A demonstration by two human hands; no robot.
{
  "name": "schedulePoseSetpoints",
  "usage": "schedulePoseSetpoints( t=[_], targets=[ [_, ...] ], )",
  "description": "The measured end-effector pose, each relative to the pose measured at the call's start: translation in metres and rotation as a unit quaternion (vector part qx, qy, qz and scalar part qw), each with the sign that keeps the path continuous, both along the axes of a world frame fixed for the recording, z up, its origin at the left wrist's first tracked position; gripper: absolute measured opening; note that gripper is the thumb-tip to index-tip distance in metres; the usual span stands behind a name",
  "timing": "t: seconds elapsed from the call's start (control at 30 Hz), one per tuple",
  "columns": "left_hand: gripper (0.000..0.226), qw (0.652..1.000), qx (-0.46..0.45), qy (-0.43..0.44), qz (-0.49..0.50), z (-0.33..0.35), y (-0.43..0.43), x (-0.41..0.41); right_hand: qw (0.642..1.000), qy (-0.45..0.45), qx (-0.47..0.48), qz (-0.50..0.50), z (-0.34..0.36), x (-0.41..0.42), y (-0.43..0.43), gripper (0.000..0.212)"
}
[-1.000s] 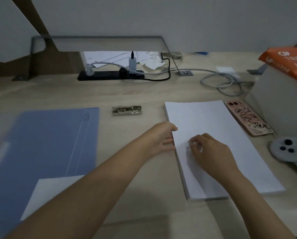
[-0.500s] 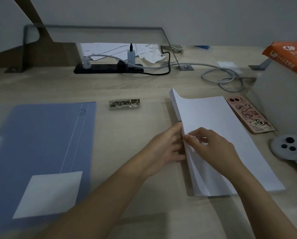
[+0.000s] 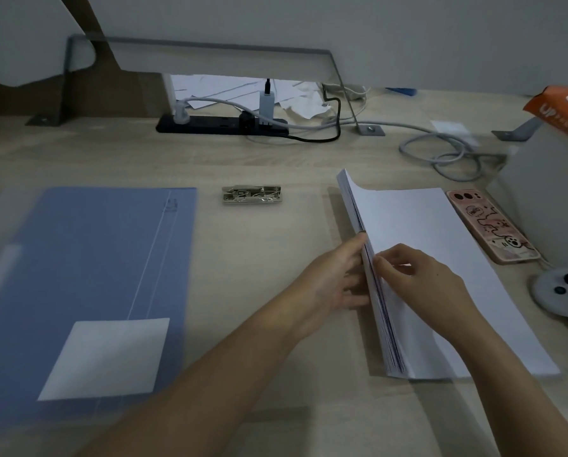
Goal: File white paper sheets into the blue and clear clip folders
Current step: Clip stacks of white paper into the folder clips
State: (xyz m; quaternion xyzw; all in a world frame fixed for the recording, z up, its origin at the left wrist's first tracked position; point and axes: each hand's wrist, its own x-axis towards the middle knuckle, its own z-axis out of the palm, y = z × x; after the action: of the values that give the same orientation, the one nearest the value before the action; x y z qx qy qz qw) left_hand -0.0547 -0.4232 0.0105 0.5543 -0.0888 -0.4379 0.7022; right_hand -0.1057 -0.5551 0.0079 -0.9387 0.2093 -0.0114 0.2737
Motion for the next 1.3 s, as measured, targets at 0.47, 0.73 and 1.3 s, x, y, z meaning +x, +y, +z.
schedulePoseSetpoints(
  t=[0.47, 0.73, 1.3],
  targets=[
    [0.034, 0.988, 0.122, -0.082, 0.051, -0.002, -0.017, -0.008, 1.0, -0.014, 0.003, -0.007, 0.001, 0.0, -0.004, 0.03],
    [0.041, 0.977, 0.208, -0.04, 0.027, 0.0, -0.042, -0.002, 0.999, -0.02, 0.019, -0.015, 0.0, -0.003, -0.006, 0.034],
    [0.052, 0.916, 0.254, -0.301, 0.075, -0.033, -0.049, -0.017, 0.998, -0.058, 0.02, -0.027, -0.012, -0.001, -0.016, 0.029]
  ],
)
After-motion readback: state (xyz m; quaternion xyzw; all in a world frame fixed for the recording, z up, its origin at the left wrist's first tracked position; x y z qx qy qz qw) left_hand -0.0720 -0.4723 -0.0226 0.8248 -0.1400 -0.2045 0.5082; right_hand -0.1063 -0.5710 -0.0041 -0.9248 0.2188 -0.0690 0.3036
